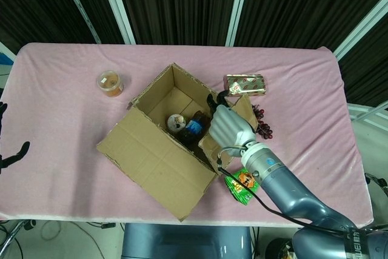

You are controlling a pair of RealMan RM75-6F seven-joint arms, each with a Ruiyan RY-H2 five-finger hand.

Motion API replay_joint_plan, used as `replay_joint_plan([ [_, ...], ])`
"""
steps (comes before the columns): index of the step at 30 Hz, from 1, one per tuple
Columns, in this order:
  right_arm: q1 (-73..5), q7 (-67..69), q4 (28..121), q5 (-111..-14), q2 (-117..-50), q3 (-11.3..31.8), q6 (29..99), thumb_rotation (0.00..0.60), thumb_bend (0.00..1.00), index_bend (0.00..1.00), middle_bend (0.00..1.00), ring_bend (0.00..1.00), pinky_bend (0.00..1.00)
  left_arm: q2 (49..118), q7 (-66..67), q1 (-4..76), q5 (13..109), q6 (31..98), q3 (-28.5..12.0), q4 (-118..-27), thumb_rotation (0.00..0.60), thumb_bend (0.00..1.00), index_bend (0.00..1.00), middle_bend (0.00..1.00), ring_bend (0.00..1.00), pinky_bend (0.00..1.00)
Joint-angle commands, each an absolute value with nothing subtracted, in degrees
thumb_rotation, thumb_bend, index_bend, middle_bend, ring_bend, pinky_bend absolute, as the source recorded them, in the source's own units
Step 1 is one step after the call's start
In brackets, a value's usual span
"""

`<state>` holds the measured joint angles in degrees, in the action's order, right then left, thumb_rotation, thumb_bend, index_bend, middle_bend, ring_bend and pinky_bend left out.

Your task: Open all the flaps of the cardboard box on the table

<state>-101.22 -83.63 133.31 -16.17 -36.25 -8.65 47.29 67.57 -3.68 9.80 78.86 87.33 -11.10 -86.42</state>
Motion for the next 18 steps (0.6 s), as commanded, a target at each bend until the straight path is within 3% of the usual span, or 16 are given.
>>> replay_joint_plan([
  [1, -101.72, -84.22, 133.82, -16.00, -35.28, -9.11, 47.24, 0.600, 0.29, 0.35, 0.24, 0.07, 0.22, 67.59, -3.58, 9.81, 78.89, 87.34, -11.10, -86.37, 0.600, 0.23, 0.00, 0.04, 0.00, 0.01],
  [18, -99.40, -86.38, 134.99, -19.85, -28.12, -13.06, 42.18, 0.600, 0.29, 0.35, 0.24, 0.07, 0.22, 67.63, -3.02, 9.80, 79.07, 87.23, -10.96, -86.71, 0.600, 0.23, 0.00, 0.04, 0.00, 0.01],
])
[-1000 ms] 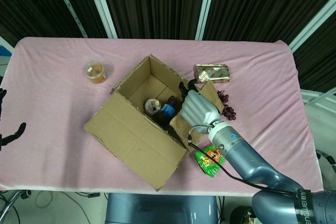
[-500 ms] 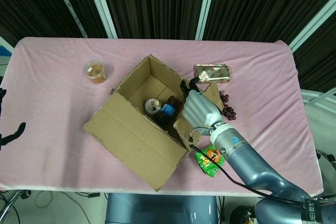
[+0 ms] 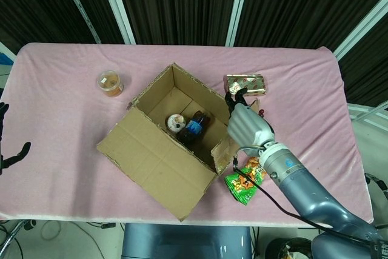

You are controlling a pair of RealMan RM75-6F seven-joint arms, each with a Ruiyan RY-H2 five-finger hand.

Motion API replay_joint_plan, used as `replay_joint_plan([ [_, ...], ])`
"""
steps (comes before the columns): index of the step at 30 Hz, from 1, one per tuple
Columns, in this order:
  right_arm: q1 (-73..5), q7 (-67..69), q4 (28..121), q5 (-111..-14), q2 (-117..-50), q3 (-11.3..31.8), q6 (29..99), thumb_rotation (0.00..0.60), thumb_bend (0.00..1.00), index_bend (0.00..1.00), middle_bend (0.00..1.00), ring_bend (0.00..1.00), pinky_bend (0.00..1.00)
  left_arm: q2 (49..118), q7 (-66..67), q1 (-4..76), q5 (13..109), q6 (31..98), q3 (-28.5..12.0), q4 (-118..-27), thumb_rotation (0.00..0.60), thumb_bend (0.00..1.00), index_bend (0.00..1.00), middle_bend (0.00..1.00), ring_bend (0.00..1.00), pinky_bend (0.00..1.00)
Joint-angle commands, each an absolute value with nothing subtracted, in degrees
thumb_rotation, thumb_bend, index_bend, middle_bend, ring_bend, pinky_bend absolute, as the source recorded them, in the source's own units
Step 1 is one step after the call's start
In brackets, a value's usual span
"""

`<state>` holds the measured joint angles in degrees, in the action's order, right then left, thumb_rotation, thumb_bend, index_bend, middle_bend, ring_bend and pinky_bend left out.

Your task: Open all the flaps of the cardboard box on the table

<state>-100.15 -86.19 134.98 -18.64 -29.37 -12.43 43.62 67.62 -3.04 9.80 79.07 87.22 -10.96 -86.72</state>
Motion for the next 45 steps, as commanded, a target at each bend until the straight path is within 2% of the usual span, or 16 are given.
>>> replay_joint_plan([
  [1, -98.94, -86.28, 134.99, -20.62, -27.39, -13.30, 41.27, 0.600, 0.29, 0.35, 0.24, 0.07, 0.22, 67.63, -2.99, 9.81, 79.08, 87.20, -10.95, -86.70, 0.600, 0.23, 0.00, 0.04, 0.00, 0.01],
  [9, -94.79, -83.22, 134.99, -27.72, -21.50, -13.27, 34.36, 0.600, 0.29, 0.34, 0.23, 0.06, 0.22, 67.64, -3.03, 9.83, 79.00, 87.12, -11.01, -86.75, 0.600, 0.23, 0.00, 0.04, 0.00, 0.01],
  [16, -90.46, -79.24, 134.99, -33.39, -17.79, -11.42, 30.97, 0.600, 0.24, 0.26, 0.14, 0.03, 0.22, 67.70, -2.85, 9.79, 79.16, 87.29, -10.97, -86.74, 0.600, 0.23, 0.00, 0.04, 0.00, 0.01],
  [29, -81.32, -71.77, 134.99, -45.80, -13.35, -7.25, 25.65, 0.600, 0.20, 0.24, 0.10, 0.01, 0.22, 67.83, -2.33, 9.80, 79.32, 87.36, -10.88, -86.72, 0.600, 0.23, 0.00, 0.04, 0.00, 0.01],
  [40, -71.58, -61.29, 134.99, -59.06, -8.71, -2.55, 23.98, 0.600, 0.20, 0.24, 0.10, 0.01, 0.22, 68.00, -1.93, 9.82, 79.53, 87.53, -10.83, -86.45, 0.600, 0.23, 0.00, 0.04, 0.00, 0.01],
  [45, -65.20, -55.12, 134.99, -65.94, -9.04, -1.87, 27.13, 0.600, 0.20, 0.23, 0.10, 0.01, 0.22, 68.08, -1.57, 9.89, 79.95, 87.57, -10.62, -86.28, 0.600, 0.23, 0.00, 0.04, 0.00, 0.01],
])
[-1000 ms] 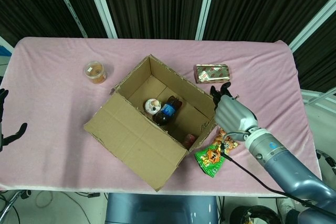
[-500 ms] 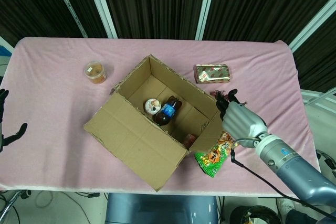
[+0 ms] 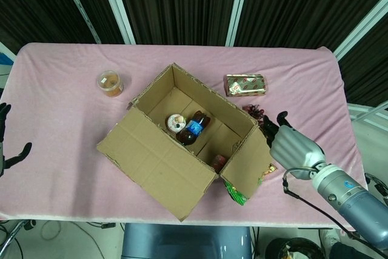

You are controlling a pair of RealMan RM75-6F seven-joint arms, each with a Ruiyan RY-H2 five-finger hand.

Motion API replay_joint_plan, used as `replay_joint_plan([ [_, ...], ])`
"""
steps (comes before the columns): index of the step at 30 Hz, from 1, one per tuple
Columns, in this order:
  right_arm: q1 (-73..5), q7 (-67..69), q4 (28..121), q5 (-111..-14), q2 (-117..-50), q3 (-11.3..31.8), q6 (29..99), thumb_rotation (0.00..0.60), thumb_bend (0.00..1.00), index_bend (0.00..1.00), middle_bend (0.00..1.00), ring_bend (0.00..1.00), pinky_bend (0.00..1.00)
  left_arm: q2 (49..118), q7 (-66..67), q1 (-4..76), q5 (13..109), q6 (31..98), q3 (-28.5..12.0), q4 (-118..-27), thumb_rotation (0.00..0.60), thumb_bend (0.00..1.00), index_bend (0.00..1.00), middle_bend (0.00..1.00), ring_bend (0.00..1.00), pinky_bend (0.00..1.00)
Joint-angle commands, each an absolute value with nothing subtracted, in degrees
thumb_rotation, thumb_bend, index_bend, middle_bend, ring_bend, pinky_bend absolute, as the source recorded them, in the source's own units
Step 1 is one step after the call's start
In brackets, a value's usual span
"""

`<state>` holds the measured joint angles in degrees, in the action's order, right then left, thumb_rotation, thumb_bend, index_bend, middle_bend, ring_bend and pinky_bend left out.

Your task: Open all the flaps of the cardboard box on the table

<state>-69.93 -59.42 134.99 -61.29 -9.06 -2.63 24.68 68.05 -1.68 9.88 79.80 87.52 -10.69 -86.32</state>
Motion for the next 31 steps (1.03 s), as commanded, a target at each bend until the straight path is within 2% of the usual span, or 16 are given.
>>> replay_joint_plan([
  [1, -63.77, -54.13, 134.99, -66.98, -9.34, -2.01, 28.39, 0.600, 0.20, 0.22, 0.10, 0.01, 0.22, 68.09, -1.48, 9.90, 80.07, 87.63, -10.58, -86.25, 0.600, 0.23, 0.00, 0.04, 0.00, 0.01],
  [7, -51.45, -50.35, 134.99, -70.07, -15.16, -4.64, 45.07, 0.600, 0.20, 0.16, 0.08, 0.01, 0.22, 68.18, -1.27, 9.72, 80.76, 88.21, -10.29, -86.33, 0.600, 0.23, 0.00, 0.04, 0.00, 0.01],
  [11, -41.30, -47.21, 131.31, -69.41, -25.95, -5.93, 60.69, 0.600, 0.20, 0.05, 0.06, 0.01, 0.22, 68.06, -0.52, 9.54, 81.69, 88.60, -9.72, -86.70, 0.600, 0.23, 0.00, 0.02, 0.00, 0.01],
  [13, -37.47, -45.39, 128.56, -70.05, -30.84, -5.99, 66.19, 0.600, 0.20, 0.00, 0.02, 0.00, 0.22, 67.88, 0.12, 9.41, 82.08, 88.61, -9.30, -87.05, 0.600, 0.22, 0.00, 0.00, 0.00, 0.00],
  [18, -26.67, -34.78, 118.80, -72.84, -44.98, -5.10, 80.47, 0.600, 0.20, 0.00, 0.00, 0.00, 0.22, 66.41, 2.11, 8.73, 82.16, 88.46, -8.43, -90.07, 0.600, 0.19, 0.00, 0.00, 0.00, 0.00],
  [23, -19.06, -21.92, 108.82, -76.85, -55.21, -4.22, 89.66, 0.600, 0.20, 0.00, 0.00, 0.00, 0.22, 65.14, 4.56, 7.64, 83.76, 89.77, -7.11, -91.63, 0.600, 0.19, 0.00, 0.00, 0.00, 0.00],
  [31, -13.36, -11.71, 94.28, -84.75, -65.11, -4.31, 96.54, 0.600, 0.21, 0.00, 0.00, 0.00, 0.22, 66.39, 6.10, 5.43, 85.47, 92.88, -5.57, -87.98, 0.600, 0.19, 0.00, 0.00, 0.00, 0.00],
])
